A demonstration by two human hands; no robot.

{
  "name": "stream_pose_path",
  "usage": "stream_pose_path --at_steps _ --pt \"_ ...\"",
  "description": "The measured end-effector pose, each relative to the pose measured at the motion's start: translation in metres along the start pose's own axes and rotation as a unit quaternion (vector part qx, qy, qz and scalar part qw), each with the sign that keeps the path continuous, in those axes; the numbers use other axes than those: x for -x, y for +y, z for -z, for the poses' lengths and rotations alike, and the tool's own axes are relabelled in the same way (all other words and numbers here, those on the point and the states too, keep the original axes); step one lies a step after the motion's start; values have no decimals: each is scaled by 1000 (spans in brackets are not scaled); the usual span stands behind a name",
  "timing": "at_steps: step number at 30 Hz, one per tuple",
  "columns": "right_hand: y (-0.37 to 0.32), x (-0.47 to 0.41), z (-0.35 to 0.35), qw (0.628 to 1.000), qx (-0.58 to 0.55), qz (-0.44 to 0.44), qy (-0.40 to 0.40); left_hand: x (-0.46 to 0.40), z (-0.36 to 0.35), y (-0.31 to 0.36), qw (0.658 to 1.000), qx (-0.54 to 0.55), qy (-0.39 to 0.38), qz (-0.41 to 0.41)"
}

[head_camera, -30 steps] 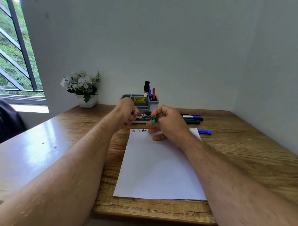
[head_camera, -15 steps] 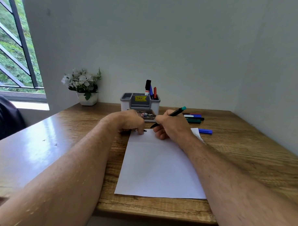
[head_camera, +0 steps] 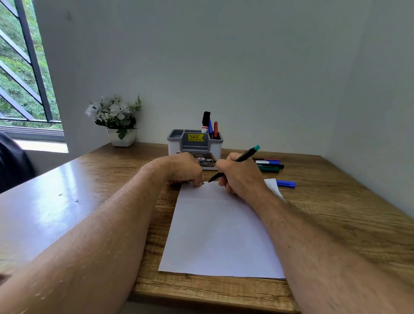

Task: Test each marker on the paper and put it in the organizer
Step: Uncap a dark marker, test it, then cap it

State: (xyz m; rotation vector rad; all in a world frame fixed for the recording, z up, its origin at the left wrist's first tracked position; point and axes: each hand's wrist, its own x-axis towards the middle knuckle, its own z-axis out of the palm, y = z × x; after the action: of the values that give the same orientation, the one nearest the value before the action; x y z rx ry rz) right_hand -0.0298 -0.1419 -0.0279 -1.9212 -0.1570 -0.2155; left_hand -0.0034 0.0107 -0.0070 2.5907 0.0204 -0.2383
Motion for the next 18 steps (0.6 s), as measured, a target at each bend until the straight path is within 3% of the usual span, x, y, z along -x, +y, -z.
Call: stream_pose_path --at_steps 8,18 --pt "-2 0 0 999 -23 -19 -18 -3 0 -1 1000 -5 0 -18" --pt "0 -2 -2 998 53 32 20 -2 0 1 1000 -3 -11 -17"
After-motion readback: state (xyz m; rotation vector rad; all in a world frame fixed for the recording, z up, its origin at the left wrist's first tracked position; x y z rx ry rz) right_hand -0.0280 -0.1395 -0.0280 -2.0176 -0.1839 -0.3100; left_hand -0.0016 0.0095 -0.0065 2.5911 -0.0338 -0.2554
